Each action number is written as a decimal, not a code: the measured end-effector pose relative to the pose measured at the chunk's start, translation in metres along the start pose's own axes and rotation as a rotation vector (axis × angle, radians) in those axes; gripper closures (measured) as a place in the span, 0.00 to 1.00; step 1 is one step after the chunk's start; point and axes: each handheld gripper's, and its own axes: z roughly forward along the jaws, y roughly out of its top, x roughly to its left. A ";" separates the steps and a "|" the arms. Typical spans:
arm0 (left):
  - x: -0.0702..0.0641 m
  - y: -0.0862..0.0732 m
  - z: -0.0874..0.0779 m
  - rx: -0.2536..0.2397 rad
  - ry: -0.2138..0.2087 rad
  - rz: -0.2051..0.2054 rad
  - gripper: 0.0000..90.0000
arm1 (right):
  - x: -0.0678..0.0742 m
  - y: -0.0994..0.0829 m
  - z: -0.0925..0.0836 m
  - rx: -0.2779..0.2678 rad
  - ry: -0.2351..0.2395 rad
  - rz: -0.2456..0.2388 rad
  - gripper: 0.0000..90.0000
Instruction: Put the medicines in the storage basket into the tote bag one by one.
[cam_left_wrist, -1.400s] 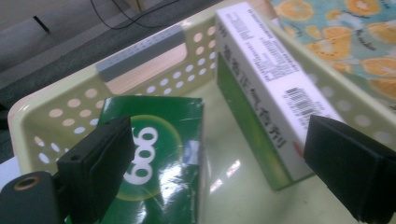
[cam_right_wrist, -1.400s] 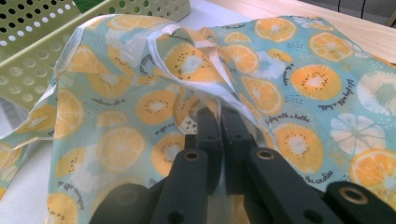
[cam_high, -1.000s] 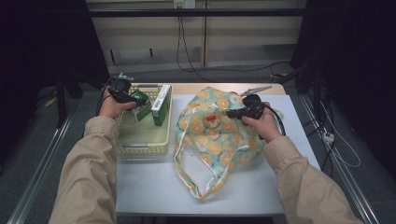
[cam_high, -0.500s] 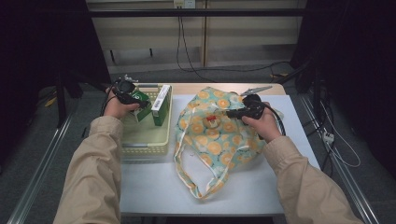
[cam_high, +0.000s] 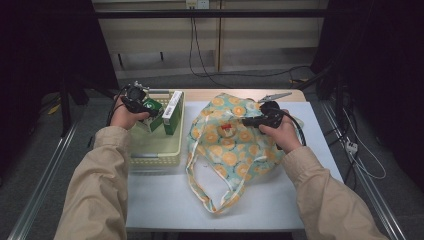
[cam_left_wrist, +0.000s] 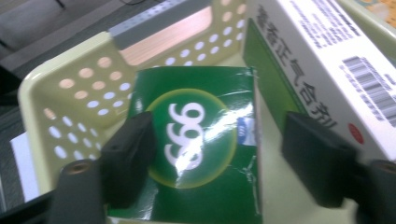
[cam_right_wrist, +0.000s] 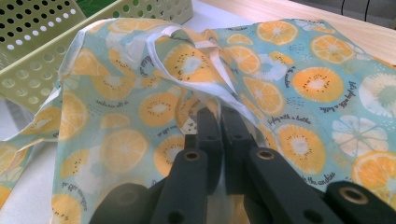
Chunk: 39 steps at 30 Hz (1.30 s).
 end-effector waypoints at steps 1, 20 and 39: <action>0.003 0.000 -0.001 -0.009 0.014 0.006 0.20 | 0.000 0.000 0.000 -0.002 0.000 0.000 0.98; 0.008 -0.001 0.012 -0.034 -0.048 -0.041 0.08 | -0.002 0.000 -0.002 -0.004 -0.002 0.009 0.98; 0.000 -0.007 0.013 0.107 -0.012 -0.089 0.18 | -0.002 0.000 -0.004 -0.011 -0.003 0.007 0.98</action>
